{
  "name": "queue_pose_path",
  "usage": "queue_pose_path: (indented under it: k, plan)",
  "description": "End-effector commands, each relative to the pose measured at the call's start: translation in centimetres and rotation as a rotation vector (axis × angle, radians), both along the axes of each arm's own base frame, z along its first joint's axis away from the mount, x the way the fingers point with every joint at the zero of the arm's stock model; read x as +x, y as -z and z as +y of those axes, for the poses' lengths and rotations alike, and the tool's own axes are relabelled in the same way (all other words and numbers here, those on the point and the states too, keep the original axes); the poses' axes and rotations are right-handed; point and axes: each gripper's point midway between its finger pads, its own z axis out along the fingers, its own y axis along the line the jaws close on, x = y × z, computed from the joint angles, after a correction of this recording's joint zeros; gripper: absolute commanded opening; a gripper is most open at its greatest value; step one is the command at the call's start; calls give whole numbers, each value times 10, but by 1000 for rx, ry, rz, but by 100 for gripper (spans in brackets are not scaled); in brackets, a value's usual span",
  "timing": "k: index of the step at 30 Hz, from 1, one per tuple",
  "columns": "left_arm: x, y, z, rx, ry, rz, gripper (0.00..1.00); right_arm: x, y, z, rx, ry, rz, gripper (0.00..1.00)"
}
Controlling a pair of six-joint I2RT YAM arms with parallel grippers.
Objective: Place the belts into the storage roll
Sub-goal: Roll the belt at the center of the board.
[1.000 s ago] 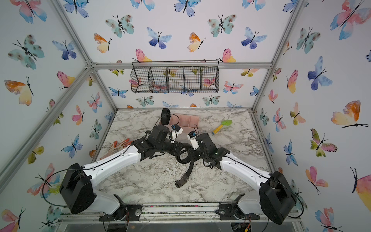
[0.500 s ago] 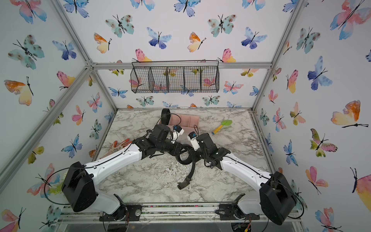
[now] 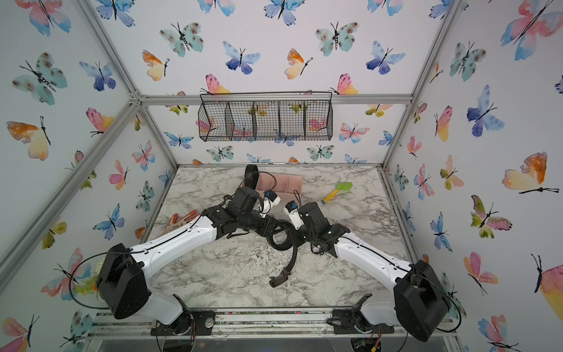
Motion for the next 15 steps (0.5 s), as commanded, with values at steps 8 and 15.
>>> queue_pose_path:
  k: [8,15]
  plan:
    - [11,-50,17,-73,-110,-198,19,3,-39,24,213,21,19,36]
    - [10,-71,22,-109,-156,-292,19,4,-53,30,356,56,102,47]
